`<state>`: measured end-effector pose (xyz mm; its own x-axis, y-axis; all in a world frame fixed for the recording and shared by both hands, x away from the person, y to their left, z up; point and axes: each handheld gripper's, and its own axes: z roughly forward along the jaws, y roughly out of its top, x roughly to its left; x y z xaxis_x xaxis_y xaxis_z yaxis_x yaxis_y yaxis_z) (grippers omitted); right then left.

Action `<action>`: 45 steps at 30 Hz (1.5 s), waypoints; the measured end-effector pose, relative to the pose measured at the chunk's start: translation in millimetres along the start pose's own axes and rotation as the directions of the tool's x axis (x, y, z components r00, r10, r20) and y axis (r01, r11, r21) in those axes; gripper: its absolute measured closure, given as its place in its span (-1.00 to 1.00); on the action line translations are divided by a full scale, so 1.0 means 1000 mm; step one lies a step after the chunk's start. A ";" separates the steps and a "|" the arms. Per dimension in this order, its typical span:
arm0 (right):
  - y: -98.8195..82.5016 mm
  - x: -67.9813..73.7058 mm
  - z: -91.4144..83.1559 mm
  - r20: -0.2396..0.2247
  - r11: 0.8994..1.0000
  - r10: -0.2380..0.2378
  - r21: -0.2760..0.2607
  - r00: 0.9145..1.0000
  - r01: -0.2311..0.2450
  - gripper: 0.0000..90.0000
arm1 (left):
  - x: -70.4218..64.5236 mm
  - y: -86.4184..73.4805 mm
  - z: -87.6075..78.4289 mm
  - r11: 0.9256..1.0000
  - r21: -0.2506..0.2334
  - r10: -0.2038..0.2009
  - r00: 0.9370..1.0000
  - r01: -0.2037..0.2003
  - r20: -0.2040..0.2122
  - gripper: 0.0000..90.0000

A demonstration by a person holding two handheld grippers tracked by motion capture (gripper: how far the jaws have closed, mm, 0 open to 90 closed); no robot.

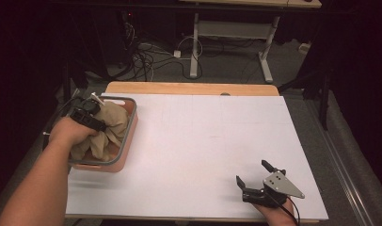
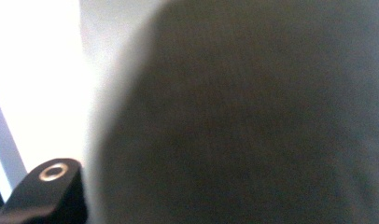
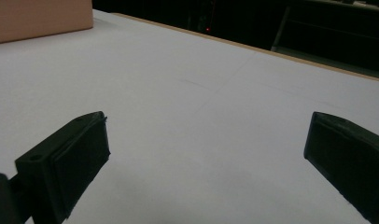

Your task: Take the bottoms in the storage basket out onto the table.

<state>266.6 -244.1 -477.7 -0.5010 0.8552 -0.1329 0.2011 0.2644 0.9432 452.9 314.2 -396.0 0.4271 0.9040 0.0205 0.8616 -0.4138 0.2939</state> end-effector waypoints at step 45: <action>0.000 -0.002 0.000 -0.007 1.000 0.003 0.000 1.000 -0.003 -0.97 | 0.007 0.026 -0.041 0.971 0.241 -0.011 0.997 -0.008 0.078 0.46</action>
<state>267.5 -245.5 -477.4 -0.5063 0.8528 -0.1277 0.2028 0.2617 0.9436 467.4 314.4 -348.5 0.4379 0.8972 -0.0568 0.8987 -0.4351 0.0548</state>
